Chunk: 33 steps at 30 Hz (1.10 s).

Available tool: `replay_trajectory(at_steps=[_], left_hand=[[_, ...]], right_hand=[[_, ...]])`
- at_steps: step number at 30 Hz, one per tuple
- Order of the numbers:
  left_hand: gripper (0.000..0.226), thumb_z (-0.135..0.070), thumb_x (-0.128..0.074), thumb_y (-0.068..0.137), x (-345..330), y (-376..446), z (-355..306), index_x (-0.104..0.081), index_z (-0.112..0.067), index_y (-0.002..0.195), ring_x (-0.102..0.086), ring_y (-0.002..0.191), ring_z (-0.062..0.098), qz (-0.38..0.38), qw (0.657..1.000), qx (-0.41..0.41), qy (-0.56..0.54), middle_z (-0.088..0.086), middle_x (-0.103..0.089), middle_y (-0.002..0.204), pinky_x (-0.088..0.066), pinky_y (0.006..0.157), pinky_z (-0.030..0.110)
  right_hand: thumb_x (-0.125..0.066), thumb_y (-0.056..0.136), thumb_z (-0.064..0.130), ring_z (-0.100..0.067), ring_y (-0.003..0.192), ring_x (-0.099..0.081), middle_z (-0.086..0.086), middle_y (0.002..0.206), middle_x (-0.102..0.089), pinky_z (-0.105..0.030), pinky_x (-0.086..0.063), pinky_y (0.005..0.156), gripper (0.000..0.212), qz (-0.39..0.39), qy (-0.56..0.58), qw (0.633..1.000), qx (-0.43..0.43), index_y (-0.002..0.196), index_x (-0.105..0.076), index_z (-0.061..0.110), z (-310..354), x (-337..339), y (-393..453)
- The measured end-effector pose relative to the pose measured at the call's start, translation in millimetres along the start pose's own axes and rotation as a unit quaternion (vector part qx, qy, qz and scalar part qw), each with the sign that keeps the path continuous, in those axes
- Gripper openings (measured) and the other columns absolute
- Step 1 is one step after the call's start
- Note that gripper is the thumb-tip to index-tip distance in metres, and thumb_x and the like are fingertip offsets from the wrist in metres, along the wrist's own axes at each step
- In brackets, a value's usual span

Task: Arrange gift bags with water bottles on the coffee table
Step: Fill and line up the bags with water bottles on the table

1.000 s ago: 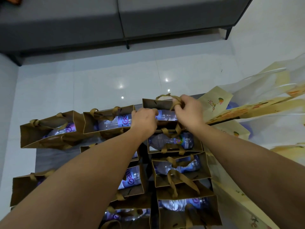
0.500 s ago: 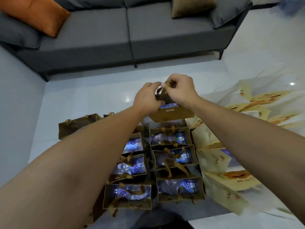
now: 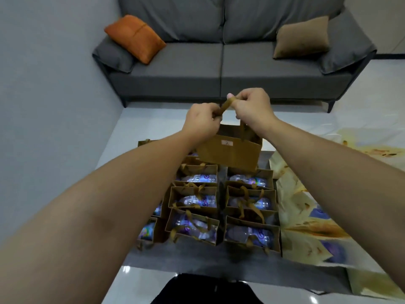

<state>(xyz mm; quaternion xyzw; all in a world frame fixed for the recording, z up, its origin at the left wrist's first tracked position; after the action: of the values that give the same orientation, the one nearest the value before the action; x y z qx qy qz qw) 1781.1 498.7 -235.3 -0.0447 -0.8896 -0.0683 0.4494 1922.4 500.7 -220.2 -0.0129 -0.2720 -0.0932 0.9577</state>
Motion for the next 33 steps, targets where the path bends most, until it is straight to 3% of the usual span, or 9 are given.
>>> replay_trajectory(at_steps=[3, 8, 12, 15, 18, 20, 24, 29, 33], left_hand=[[0.021, -0.021, -0.059, 0.100, 26, -24, 27, -0.070, -0.018, 0.118, -0.061, 0.076, 0.010, -0.013, 1.000, 0.012, 0.017, -0.004, -0.065, 0.086, -0.052, 0.071, 0.020], [0.021, -0.022, -0.058, 0.101, 73, -54, 88, -0.070, -0.013, 0.116, -0.063, 0.084, 0.014, 0.000, 0.997, 0.034, 0.066, 0.002, -0.070, 0.101, -0.049, 0.078, 0.023], [0.018, -0.022, -0.058, 0.099, 102, -62, 145, -0.070, -0.015, 0.111, -0.061, 0.083, 0.014, 0.004, 0.995, 0.023, 0.098, 0.002, -0.071, 0.099, -0.044, 0.072, 0.020], [0.015, -0.025, -0.062, 0.096, 115, -63, 198, -0.066, -0.021, 0.110, -0.061, 0.087, 0.017, 0.049, 0.993, 0.040, 0.095, 0.000, -0.066, 0.098, -0.046, 0.071, 0.023], [0.029, -0.026, -0.064, 0.094, 117, -59, 257, -0.059, -0.022, 0.122, -0.056, 0.094, 0.019, 0.119, 0.982, 0.063, 0.129, 0.002, -0.060, 0.108, -0.043, 0.075, 0.026], [0.032, -0.028, -0.062, 0.096, 118, -51, 295, -0.053, -0.021, 0.126, -0.055, 0.093, 0.021, 0.141, 0.978, 0.109, 0.109, 0.004, -0.058, 0.110, -0.043, 0.074, 0.028], [0.027, -0.038, -0.061, 0.096, 113, -37, 348, -0.051, -0.019, 0.112, -0.056, 0.087, 0.022, 0.148, 0.972, 0.180, 0.035, 0.004, -0.059, 0.100, -0.044, 0.069, 0.031], [0.022, -0.023, -0.066, 0.092, 98, -24, 384, -0.060, -0.015, 0.112, -0.060, 0.096, 0.029, 0.137, 0.961, 0.237, -0.042, 0.007, -0.062, 0.101, -0.055, 0.088, 0.038], [0.033, -0.023, -0.067, 0.090, 79, -20, 406, -0.059, -0.015, 0.120, -0.061, 0.099, 0.030, 0.143, 0.950, 0.270, -0.066, 0.010, -0.066, 0.111, -0.053, 0.087, 0.036]], right_hand=[[-0.062, 0.099, 0.036, -0.018, 0.073, -0.065, -0.009, 0.079, -0.066, -0.025, -0.049, 0.068, 0.034, 0.029, 0.041, 0.999, -0.008, 0.083, -0.071, 0.008, 21, -32, -20], [-0.063, 0.099, 0.034, -0.024, 0.077, -0.064, -0.012, 0.086, -0.067, -0.032, -0.058, 0.071, 0.034, 0.085, 0.061, 0.994, -0.010, 0.084, -0.071, 0.005, 59, -103, -46], [-0.063, 0.099, 0.032, -0.017, 0.064, -0.055, -0.012, 0.078, -0.064, -0.026, -0.048, 0.059, 0.034, 0.124, 0.039, 0.991, 0.004, 0.080, -0.070, 0.005, 89, -162, -52], [-0.063, 0.099, 0.030, -0.016, 0.060, -0.050, -0.008, 0.070, -0.055, -0.028, -0.047, 0.060, 0.034, 0.157, 0.022, 0.987, -0.002, 0.085, -0.069, 0.000, 103, -209, -56], [-0.063, 0.099, 0.032, -0.018, 0.065, -0.055, -0.007, 0.069, -0.058, -0.030, -0.052, 0.063, 0.033, 0.173, -0.012, 0.985, -0.007, 0.083, -0.069, 0.004, 115, -251, -51], [-0.063, 0.099, 0.031, -0.019, 0.071, -0.061, -0.009, 0.075, -0.063, -0.029, -0.055, 0.069, 0.031, 0.178, -0.028, 0.984, -0.005, 0.083, -0.070, 0.006, 120, -272, -44], [-0.063, 0.100, 0.028, -0.016, 0.074, -0.061, -0.007, 0.078, -0.064, -0.022, -0.046, 0.062, 0.025, 0.192, -0.058, 0.980, -0.003, 0.084, -0.071, 0.010, 126, -308, -32], [-0.065, 0.098, 0.028, -0.015, 0.075, -0.058, -0.004, 0.076, -0.064, -0.024, -0.043, 0.064, 0.026, 0.174, -0.062, 0.982, -0.029, 0.081, -0.071, 0.010, 113, -340, -16], [-0.063, 0.099, 0.029, -0.014, 0.072, -0.054, -0.003, 0.073, -0.061, -0.029, -0.045, 0.066, 0.027, 0.169, -0.072, 0.982, -0.051, 0.085, -0.071, 0.008, 95, -360, -5]])
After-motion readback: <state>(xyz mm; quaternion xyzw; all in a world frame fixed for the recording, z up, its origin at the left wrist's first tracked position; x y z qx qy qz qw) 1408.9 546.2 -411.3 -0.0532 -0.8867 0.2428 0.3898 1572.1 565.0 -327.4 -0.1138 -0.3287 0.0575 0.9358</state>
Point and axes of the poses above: each hand's wrist, its own y-axis towards the middle knuckle, its own x-axis out of the back of the hand, z = x × y, the point moved 5 cm from there along y, towards the middle knuckle
